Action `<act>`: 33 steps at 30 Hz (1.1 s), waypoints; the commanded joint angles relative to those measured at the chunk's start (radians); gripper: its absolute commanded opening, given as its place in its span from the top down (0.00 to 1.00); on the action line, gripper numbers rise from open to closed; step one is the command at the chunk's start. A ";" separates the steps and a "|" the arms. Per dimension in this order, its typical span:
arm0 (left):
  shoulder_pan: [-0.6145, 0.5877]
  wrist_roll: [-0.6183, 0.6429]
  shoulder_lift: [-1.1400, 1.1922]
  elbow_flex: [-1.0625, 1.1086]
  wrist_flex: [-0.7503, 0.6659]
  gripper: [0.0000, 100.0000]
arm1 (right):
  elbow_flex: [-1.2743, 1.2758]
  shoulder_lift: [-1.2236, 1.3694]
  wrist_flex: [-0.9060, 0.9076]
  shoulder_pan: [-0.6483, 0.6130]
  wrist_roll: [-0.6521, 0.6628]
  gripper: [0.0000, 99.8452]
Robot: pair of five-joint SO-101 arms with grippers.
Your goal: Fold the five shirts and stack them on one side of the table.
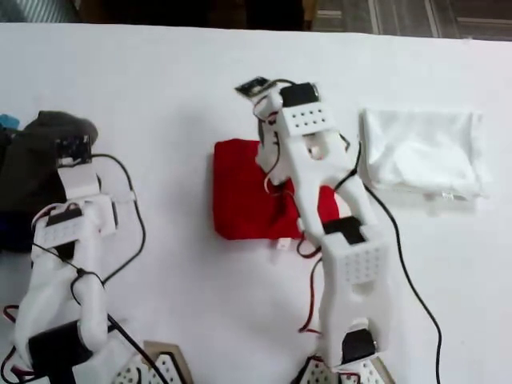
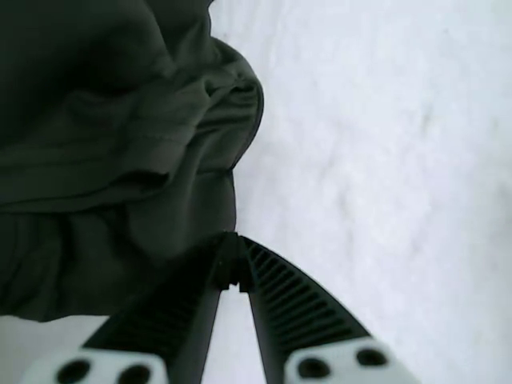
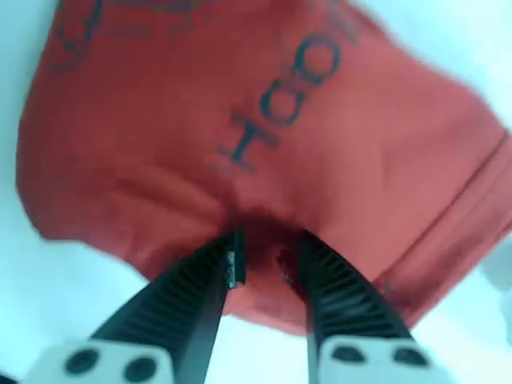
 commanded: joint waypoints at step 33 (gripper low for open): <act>0.009 0.006 -0.031 -0.002 -0.015 0.97 | -0.078 0.013 -0.305 0.220 -0.126 0.74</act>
